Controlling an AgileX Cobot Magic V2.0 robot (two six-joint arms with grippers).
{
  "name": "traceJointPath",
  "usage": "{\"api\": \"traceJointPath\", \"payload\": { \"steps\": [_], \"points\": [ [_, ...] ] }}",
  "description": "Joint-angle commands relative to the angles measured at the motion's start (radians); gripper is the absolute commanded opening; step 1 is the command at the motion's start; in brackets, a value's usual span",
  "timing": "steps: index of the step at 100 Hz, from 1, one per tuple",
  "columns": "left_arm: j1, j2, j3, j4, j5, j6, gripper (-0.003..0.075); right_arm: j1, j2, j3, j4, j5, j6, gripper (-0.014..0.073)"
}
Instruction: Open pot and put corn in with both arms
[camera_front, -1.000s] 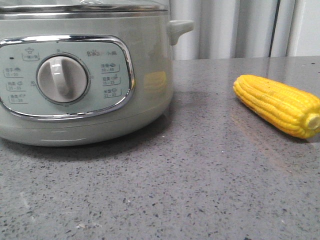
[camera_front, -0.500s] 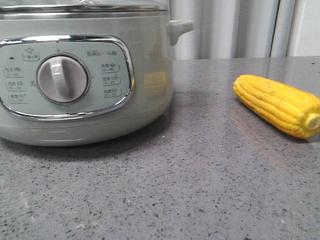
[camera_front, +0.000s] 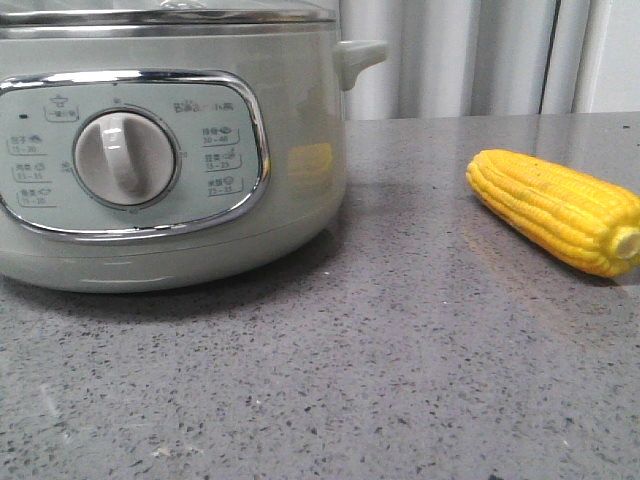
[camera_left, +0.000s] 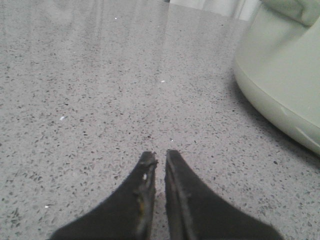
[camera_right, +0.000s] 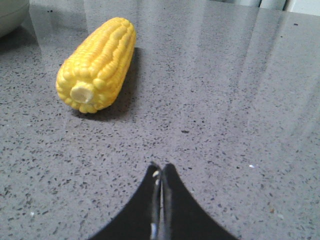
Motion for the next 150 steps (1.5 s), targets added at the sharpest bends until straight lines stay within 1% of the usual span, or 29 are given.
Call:
{"api": "traceJointPath", "payload": {
  "steps": [1, 47, 84, 96, 105, 110, 120, 125, 129, 135, 143, 150],
  "points": [
    [0.006, -0.03, 0.02, 0.003, -0.03, -0.008, -0.002, -0.006, -0.023, 0.02, 0.0, -0.016, -0.007, -0.0071],
    [0.006, -0.03, 0.02, 0.003, -0.03, -0.008, -0.002, -0.006, -0.023, 0.02, 0.0, -0.018, -0.007, -0.0071],
    [0.006, -0.03, 0.02, 0.003, -0.03, -0.008, -0.002, -0.006, -0.023, 0.02, 0.0, -0.095, -0.007, -0.0071],
    [0.006, -0.03, 0.02, 0.003, -0.03, -0.008, -0.002, -0.006, -0.023, 0.02, 0.0, -0.17, -0.007, -0.0071],
    [0.006, -0.03, 0.02, 0.003, -0.03, -0.008, -0.002, -0.006, -0.023, 0.02, 0.006, -0.271, -0.007, -0.0071],
    [0.006, -0.03, 0.02, 0.005, -0.03, -0.008, -0.002, -0.006, -0.023, 0.02, 0.033, -0.341, -0.007, -0.0071],
    [0.006, -0.03, 0.02, 0.066, -0.035, -0.008, -0.002, -0.006, -0.023, 0.02, 0.091, -0.485, -0.007, -0.0071],
    [0.006, -0.03, 0.02, 0.119, -0.059, -0.005, -0.002, -0.006, -0.023, 0.02, 0.12, -0.532, -0.007, -0.0071],
    [0.006, -0.03, 0.02, 0.128, -0.087, -0.005, -0.002, -0.006, -0.023, 0.02, 0.146, -0.553, -0.007, -0.0071],
    [0.006, -0.03, 0.02, 0.07, -0.158, -0.007, -0.002, -0.006, -0.023, 0.018, 0.197, -0.554, -0.007, -0.0071],
    [0.006, -0.03, 0.02, -0.145, -0.288, -0.007, -0.002, -0.006, -0.023, 0.016, 0.299, -0.543, -0.007, -0.0071],
    [0.006, -0.03, 0.02, -0.249, -0.392, -0.007, -0.002, -0.006, -0.023, 0.012, 0.312, -0.539, -0.007, -0.0071]
  ]
}}
